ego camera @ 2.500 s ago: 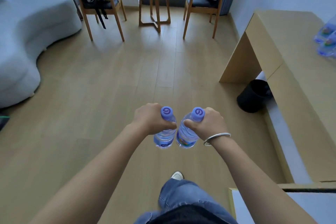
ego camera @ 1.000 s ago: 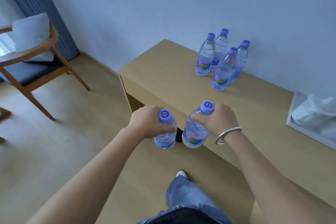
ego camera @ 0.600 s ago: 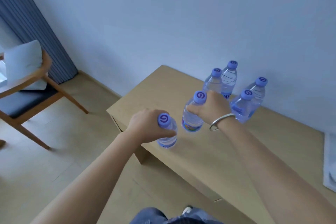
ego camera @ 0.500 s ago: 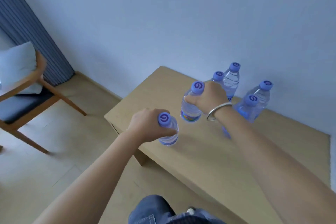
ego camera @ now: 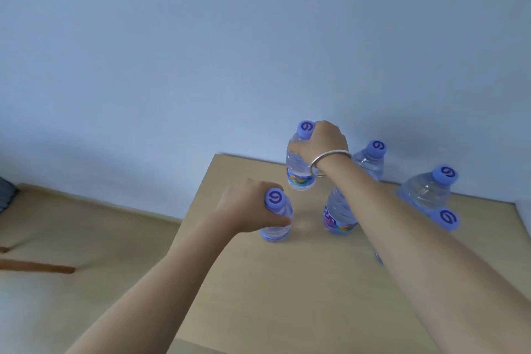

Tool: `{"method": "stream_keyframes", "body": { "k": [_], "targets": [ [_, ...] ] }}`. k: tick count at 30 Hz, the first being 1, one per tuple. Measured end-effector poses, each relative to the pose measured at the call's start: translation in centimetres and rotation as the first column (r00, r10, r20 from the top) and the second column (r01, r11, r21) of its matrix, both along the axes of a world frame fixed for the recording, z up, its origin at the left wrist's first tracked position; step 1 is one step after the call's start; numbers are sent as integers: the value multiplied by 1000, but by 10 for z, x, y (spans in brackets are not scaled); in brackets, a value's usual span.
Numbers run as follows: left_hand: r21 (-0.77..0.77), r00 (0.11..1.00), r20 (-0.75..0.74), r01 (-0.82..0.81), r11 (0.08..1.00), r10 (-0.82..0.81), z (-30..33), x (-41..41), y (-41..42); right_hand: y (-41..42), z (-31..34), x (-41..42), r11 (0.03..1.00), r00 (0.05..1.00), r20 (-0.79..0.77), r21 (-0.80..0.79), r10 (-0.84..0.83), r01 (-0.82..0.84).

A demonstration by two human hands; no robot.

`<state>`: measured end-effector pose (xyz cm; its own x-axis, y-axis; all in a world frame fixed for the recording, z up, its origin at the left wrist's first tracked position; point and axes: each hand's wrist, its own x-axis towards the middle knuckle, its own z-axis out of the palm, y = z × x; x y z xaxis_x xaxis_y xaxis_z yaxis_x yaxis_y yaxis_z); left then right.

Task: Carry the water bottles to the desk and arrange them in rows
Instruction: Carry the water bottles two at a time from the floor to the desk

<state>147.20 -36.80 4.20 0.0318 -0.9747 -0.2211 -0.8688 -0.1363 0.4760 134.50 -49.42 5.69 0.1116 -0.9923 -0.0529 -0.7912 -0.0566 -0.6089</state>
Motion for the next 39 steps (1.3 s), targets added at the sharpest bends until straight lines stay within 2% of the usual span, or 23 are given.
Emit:
{"method": "stream_keyframes", "body": {
  "k": [8,13,20,22,24,26,28,35,39],
  "targets": [
    [-26,980,-27,196,980,-197,-15,-1,-66,-15,-24,-7,980,983,-25,80,-183,185],
    [-41,982,21,189,981,-188,-21,-11,-85,-17,-31,-10,959,966,22,131,-256,251],
    [3,974,-198,113,994,-111,-31,-7,-73,-3,-22,-8,954,966,1,154,-259,256],
    [5,991,-133,36,999,-35,-39,-9,-63,10,-17,-11,960,971,-5,150,-240,238],
    [35,999,28,-29,999,28,-48,-13,-52,26,-13,-14,963,977,3,169,-213,209],
    [79,986,169,-11,997,-2,-57,-16,-41,44,-13,-15,969,988,-13,193,-152,151],
    [127,962,256,68,990,-98,-65,-22,-32,64,-17,-18,973,995,-54,212,-80,89],
    [89,935,254,231,969,-246,-61,-63,-13,121,-43,-60,944,989,-122,310,-80,115],
    [38,927,227,298,954,-299,-54,-96,6,160,-56,-106,919,975,-88,328,-202,220]
  ]
}}
